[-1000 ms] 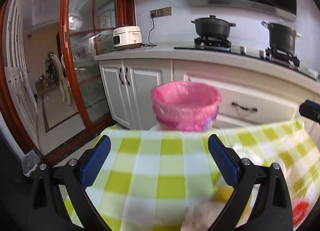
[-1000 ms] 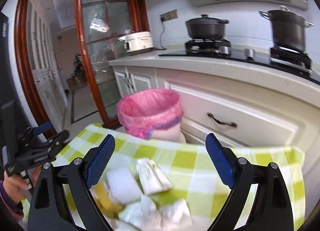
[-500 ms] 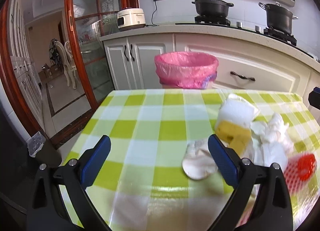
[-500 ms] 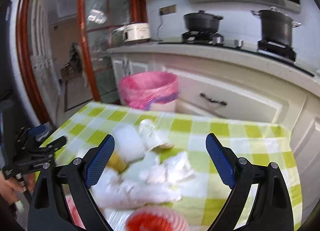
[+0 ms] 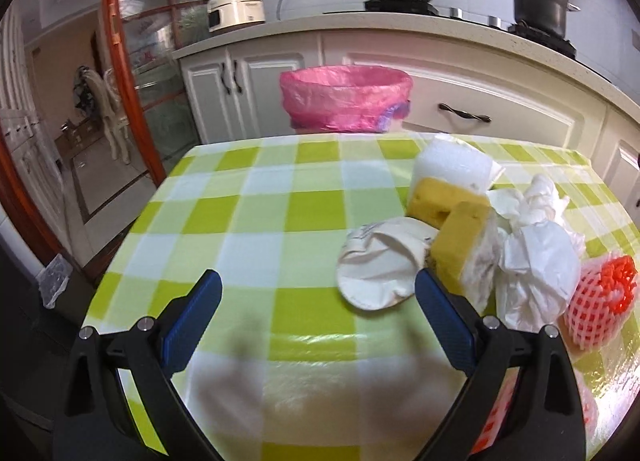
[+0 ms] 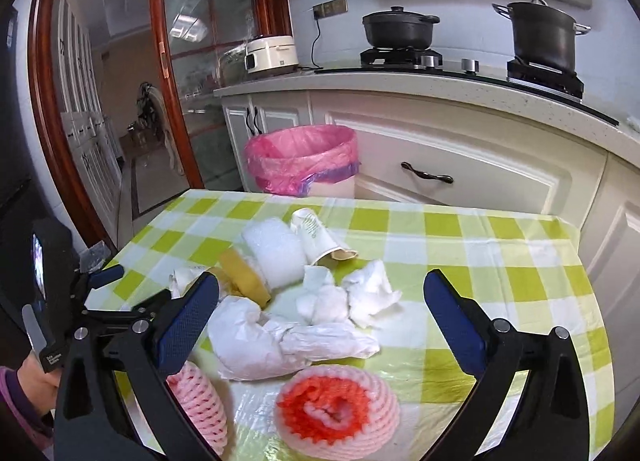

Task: Collect trash
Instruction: 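Grasp the white paper cup with the left gripper while the right gripper grasps a paper cup, then lift the white paper cup with the left gripper while the right gripper lifts its cup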

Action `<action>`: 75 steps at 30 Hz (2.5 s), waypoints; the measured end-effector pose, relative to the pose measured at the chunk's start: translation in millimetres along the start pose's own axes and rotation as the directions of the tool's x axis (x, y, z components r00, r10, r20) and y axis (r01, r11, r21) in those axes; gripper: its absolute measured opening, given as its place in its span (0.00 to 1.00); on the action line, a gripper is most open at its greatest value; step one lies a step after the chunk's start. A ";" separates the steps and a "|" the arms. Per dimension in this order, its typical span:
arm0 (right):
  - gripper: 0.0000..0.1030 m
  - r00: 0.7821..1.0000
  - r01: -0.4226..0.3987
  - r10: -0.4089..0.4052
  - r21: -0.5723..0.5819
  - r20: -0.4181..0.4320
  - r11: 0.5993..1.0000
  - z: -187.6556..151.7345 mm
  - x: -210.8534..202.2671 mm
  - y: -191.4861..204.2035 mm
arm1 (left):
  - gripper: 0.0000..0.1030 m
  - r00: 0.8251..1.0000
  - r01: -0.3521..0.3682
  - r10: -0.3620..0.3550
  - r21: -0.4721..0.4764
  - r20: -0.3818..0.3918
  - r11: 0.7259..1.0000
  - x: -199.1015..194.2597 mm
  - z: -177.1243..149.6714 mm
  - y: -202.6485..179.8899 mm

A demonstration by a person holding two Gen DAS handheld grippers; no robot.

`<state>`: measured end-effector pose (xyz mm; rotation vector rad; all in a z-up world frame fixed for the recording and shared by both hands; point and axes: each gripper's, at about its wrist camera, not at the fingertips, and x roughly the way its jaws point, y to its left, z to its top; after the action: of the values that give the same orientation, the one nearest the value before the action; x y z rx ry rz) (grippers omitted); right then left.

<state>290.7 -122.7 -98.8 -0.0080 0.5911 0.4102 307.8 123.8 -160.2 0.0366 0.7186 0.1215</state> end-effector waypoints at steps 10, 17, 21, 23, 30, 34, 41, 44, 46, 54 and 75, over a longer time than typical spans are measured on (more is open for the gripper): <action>0.91 0.998 0.003 -0.007 -0.061 -0.064 0.998 3.1 24.4 20.0 | 0.75 0.989 0.126 -0.120 0.061 -0.081 0.990 44.8 10.0 -19.9; 0.85 0.995 0.017 -0.024 -0.068 -0.101 0.998 7.5 46.4 21.1 | 0.48 0.970 0.221 -0.214 0.052 -0.115 0.974 57.9 14.0 -25.4; 0.81 0.993 0.016 -0.027 -0.098 -0.115 0.995 24.0 62.6 13.2 | 0.45 0.972 0.227 -0.222 0.053 -0.083 0.972 50.1 13.4 -22.0; 0.79 0.993 -0.006 -0.006 -0.102 -0.120 0.995 36.1 73.8 4.8 | 0.45 0.974 0.218 -0.214 0.049 -0.071 0.975 46.4 13.5 -17.9; 0.67 0.981 -0.020 -0.010 -0.151 -0.194 0.988 53.3 136.5 -27.0 | 0.45 0.986 0.165 -0.165 -0.001 -0.020 0.986 27.1 17.2 3.0; 0.59 0.972 -0.053 0.019 -0.135 -0.235 0.989 57.1 163.2 -43.4 | 0.45 0.991 0.131 -0.131 -0.029 0.005 0.991 20.4 22.1 13.7; 0.58 0.946 -0.163 0.097 -0.197 -0.309 0.967 62.8 197.9 -35.9 | 0.45 0.995 0.098 -0.096 -0.050 0.038 0.994 14.7 27.4 15.0; 0.58 0.936 -0.211 0.136 -0.208 -0.326 0.955 59.7 205.8 -25.9 | 0.45 0.994 0.106 -0.104 -0.048 0.040 0.993 14.4 27.3 11.7; 0.58 0.930 -0.227 0.154 -0.193 -0.333 0.955 59.4 208.4 -23.0 | 0.45 0.994 0.105 -0.103 -0.043 0.043 0.994 13.5 27.9 9.8; 0.54 0.951 -0.196 0.152 -0.145 -0.269 0.970 79.5 205.0 -32.1 | 0.45 0.994 0.100 -0.097 -0.048 0.050 0.994 10.6 27.9 16.4; 0.47 0.931 -0.187 0.085 -0.263 -0.356 0.946 41.2 225.0 -5.2 | 0.45 0.994 0.076 -0.069 -0.097 0.083 0.992 11.9 29.4 20.6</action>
<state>484.1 -38.4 -187.3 -0.3306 0.8715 0.6388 334.0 146.0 -144.4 -0.0798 0.6332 0.0857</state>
